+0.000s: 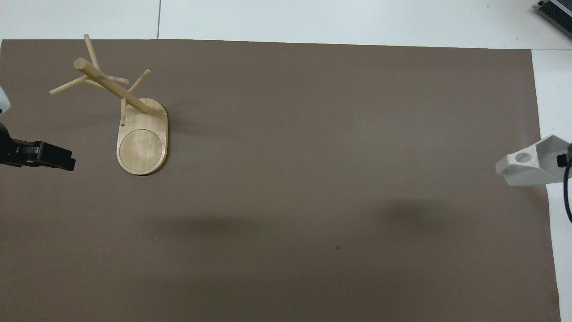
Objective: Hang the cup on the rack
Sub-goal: 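Lift the white cup with the right gripper and draw it back, then carry the cup toward center with the right gripper while the left gripper approaches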
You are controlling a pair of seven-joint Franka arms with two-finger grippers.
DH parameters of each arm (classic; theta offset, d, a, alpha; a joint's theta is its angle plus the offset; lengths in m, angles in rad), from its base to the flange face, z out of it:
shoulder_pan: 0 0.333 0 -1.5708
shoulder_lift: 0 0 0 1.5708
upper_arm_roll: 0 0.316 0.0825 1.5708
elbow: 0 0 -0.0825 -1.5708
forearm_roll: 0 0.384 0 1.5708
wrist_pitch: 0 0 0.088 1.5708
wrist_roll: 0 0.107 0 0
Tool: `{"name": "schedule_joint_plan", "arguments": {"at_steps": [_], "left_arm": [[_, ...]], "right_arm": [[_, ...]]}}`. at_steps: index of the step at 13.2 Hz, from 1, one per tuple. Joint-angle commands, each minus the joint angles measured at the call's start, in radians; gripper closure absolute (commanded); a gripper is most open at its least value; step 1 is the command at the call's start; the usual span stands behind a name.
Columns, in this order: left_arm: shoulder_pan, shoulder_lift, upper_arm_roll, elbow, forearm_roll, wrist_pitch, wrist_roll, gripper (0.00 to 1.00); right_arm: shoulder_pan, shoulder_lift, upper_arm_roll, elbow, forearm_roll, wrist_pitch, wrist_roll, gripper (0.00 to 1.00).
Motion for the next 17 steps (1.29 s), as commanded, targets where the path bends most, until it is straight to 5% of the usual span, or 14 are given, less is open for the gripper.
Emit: {"name": "schedule_joint_plan", "arguments": {"at_steps": [1,8,13,17], "left_arm": [[-0.008,-0.029,0.0,-0.036,0.021,0.007,-0.01,0.0],[-0.014,-0.029,-0.006,-0.069,-0.098,0.155,0.165,0.0],[-0.018,-0.053,-0.009,-0.14,-0.267,0.243,0.463,0.0],[-0.052,-0.07,-0.014,-0.174,-0.321,0.252,0.669,0.0]], "right_arm": [[0.003,0.003,0.033,0.079,0.014,-0.113,-0.001,1.0],[0.011,-0.049,0.156,0.061,0.264,-0.128,0.014,1.0],[0.055,-0.141,0.162,-0.134,0.545,-0.079,0.16,1.0],[0.208,-0.188,0.162,-0.292,0.659,0.137,0.209,1.0]]}}
